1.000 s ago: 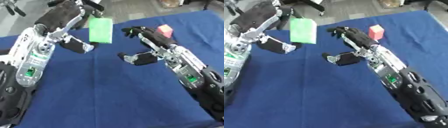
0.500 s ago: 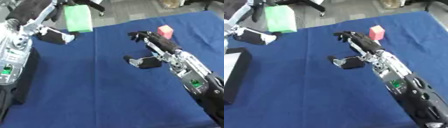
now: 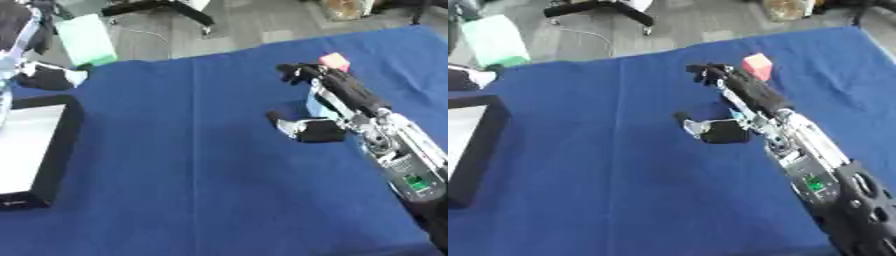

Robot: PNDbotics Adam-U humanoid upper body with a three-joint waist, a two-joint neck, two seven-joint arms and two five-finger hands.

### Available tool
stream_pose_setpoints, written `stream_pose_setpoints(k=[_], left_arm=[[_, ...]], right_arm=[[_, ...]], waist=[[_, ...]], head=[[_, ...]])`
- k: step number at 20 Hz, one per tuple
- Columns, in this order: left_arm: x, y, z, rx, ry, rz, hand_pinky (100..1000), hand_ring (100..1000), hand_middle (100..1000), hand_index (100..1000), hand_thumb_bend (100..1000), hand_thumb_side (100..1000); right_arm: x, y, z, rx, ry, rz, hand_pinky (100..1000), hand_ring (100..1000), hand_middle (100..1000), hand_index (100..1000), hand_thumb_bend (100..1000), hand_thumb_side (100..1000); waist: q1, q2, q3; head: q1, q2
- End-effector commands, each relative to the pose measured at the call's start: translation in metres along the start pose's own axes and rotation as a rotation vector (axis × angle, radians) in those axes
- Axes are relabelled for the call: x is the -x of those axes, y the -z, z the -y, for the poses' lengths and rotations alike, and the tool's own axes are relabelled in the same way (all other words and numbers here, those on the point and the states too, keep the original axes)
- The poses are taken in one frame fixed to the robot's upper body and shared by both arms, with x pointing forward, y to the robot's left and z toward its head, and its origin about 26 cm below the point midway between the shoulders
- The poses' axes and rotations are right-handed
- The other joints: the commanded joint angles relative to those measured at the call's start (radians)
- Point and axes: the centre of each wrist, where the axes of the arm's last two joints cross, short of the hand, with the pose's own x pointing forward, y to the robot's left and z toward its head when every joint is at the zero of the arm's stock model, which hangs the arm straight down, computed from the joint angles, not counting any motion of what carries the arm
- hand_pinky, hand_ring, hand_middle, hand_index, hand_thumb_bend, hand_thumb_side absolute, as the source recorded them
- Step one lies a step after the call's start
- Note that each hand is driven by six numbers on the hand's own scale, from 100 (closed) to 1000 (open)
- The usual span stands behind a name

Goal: Pick up the objects with one hand, pass them to the other hand, and then place them into the box on the other side of the table.

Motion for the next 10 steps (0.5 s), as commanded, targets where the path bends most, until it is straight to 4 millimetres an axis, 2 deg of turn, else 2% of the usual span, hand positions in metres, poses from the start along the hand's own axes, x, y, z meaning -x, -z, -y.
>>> stream_pose_setpoints(k=[1,4,6,10], left_arm=[[0.035,-0.002,-0.008,-0.023,0.073,-0.127,550,303,232,441,198,100],[0.063,-0.01,0.005,0.013,0.112,-0.243,559,308,236,446,208,100],[0.078,-0.015,0.014,0.042,0.126,-0.306,564,311,239,449,209,100],[0.103,-0.024,0.034,0.114,0.135,-0.401,597,337,265,477,235,100]], right_arm=[[0.0,-0.002,0.012,0.034,-0.031,0.006,883,742,729,926,299,643],[0.001,-0.004,0.009,0.031,-0.028,-0.001,884,743,727,925,298,648],[0.001,-0.005,0.009,0.03,-0.027,0.0,884,743,727,925,291,645],[-0.001,-0.006,0.009,0.036,-0.022,0.007,886,744,725,925,281,645]], waist=[[-0.017,-0.026,-0.001],[-0.017,-0.026,0.0],[-0.018,-0.027,0.0],[-0.02,-0.028,-0.003]], head=[[0.008,-0.003],[0.018,-0.003],[0.042,-0.003],[0.162,-0.003]])
